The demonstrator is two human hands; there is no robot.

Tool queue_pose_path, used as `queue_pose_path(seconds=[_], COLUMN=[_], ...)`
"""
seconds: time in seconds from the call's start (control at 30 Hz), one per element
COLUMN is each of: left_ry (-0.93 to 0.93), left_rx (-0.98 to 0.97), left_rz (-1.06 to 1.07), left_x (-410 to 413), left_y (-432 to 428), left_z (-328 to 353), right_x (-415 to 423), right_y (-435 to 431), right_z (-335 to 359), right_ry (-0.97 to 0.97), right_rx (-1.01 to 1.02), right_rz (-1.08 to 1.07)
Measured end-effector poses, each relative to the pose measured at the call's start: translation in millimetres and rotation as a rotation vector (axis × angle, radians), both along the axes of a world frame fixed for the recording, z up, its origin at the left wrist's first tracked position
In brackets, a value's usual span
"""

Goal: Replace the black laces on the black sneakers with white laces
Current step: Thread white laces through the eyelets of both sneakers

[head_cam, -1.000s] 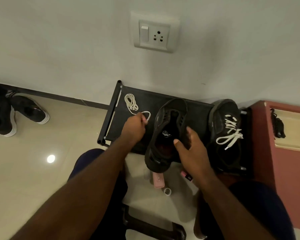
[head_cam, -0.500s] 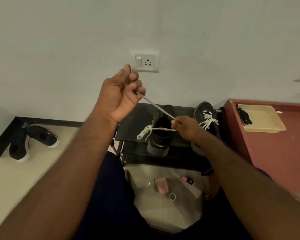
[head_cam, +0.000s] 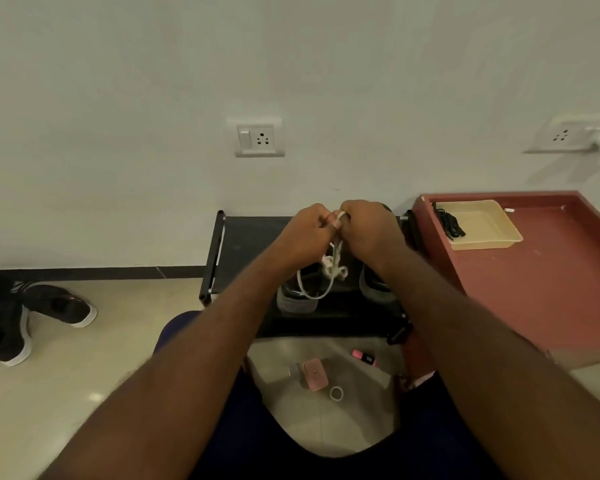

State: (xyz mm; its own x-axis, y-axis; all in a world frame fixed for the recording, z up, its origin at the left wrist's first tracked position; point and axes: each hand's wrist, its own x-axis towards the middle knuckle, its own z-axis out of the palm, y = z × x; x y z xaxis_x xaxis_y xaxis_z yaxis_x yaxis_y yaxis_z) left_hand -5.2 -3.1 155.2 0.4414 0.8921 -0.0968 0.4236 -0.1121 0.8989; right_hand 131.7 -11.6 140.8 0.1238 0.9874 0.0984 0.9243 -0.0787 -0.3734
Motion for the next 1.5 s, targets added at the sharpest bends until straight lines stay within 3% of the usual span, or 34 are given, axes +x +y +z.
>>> queue_pose_path(seconds=[0.1,0.2,0.3,0.4,0.47,0.6,0.7,0.8,1.03,1.13,1.2,1.33,1.5], left_ry=[0.018,-0.355,-0.875,-1.041,-0.927,-0.38,-0.291,-0.321,-0.074,0.009,0.057,0.185,0.135], left_rx=[-0.111,-0.267,-0.373,-0.331,-0.221,0.091,0.135,0.135,0.283,0.309,0.273,0.2,0.095], left_rz=[-0.109,0.059,0.286,0.495,0.582,0.537,0.336,0.254,0.372,0.386,0.29,-0.105,-0.169], left_x=[1.9,-2.8,-19.3,-39.3,-48.6,-45.1,-26.2,-3.2,2.6,-21.0,-30.0,-9.5,-13.2], left_y=[0.7,9.7,34.2,55.2,59.1,40.4,11.4,-6.6,-3.3,15.3,25.6,14.8,19.5], left_z=[0.3,2.3,16.6,32.9,34.4,20.4,4.4,-12.6,-21.4,-20.6,-20.4,-27.2,-29.2], right_x=[7.0,18.5,42.1,60.0,63.2,51.1,24.8,0.8,-0.2,17.1,24.9,18.7,17.4], right_y=[-1.2,-1.3,-9.1,-35.3,-47.0,-50.5,-48.8,-47.5,-37.5,-35.3,-34.3,-26.9,-21.6], right_z=[1.1,-3.9,-34.1,-74.1,-92.3,-82.9,-42.1,-7.8,-0.7,-5.5,-9.7,-8.0,-4.5], right_ry=[0.021,0.088,0.133,0.096,0.185,0.271,0.487,0.698,0.53,0.345,0.281,0.379,0.271], right_rx=[0.116,0.144,-0.071,-0.377,-0.361,-0.125,0.001,-0.018,-0.004,-0.084,-0.111,-0.024,-0.038], right_rz=[-0.029,-0.004,-0.067,-0.111,-0.16,-0.212,-0.069,0.108,0.158,0.189,0.178,0.174,0.247])
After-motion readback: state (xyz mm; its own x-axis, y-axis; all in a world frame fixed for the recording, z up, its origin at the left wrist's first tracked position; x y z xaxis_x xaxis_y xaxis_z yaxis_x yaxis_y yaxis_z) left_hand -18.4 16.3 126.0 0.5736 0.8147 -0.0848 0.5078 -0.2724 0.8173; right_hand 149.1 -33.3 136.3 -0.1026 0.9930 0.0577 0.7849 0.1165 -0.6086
